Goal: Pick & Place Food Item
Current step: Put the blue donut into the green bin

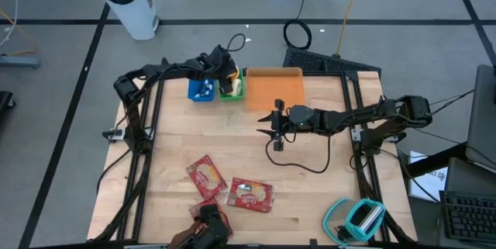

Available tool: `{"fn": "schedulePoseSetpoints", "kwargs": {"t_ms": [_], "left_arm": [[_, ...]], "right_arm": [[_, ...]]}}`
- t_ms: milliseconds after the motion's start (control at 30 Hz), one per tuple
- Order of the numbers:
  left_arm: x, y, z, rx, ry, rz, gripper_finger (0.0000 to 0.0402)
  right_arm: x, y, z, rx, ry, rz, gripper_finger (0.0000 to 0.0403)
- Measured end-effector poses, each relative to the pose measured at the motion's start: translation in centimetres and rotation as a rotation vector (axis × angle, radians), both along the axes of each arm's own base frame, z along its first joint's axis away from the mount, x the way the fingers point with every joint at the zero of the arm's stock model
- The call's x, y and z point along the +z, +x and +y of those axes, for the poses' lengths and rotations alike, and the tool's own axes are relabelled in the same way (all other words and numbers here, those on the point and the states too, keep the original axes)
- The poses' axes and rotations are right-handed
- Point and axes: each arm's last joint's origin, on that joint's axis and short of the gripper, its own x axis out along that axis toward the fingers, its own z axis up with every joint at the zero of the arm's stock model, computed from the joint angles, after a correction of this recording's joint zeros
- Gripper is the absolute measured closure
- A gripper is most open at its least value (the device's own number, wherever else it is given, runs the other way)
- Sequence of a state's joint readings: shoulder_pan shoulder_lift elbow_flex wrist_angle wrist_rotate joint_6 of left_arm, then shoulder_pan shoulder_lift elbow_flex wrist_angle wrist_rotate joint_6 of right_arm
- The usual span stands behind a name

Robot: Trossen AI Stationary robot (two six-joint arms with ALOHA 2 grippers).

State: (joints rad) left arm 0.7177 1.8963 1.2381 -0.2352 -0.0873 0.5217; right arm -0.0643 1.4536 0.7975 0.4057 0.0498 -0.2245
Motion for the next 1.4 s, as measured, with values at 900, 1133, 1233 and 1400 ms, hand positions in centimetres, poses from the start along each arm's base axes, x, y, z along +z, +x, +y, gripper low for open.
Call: {"fn": "schedulePoseSetpoints", "kwargs": {"t_ms": [900,1133,1233,1400], "left_arm": [[1.6,0.5,-1.3,0.051,0.050,-0.008,0.0325],[2.3,0.5,-2.1,0.080,0.066,0.006,0.0325],[3.2,0.3,-2.6,0.082,0.061,-0.005,0.0325],[4.9,-0.4,-3.6,0.107,0.031,-0.035,0.0325]], "right_arm": [[0.0,0.0,0.0,0.001,-0.004,0.000,0.0264],[0.0,0.0,0.0,0.002,-0.007,0.001,0.0264],[0.0,0.0,0.0,0.002,-0.007,0.001,0.0264],[0.0,0.0,0.0,0.002,-0.006,0.003,0.0264]]}}
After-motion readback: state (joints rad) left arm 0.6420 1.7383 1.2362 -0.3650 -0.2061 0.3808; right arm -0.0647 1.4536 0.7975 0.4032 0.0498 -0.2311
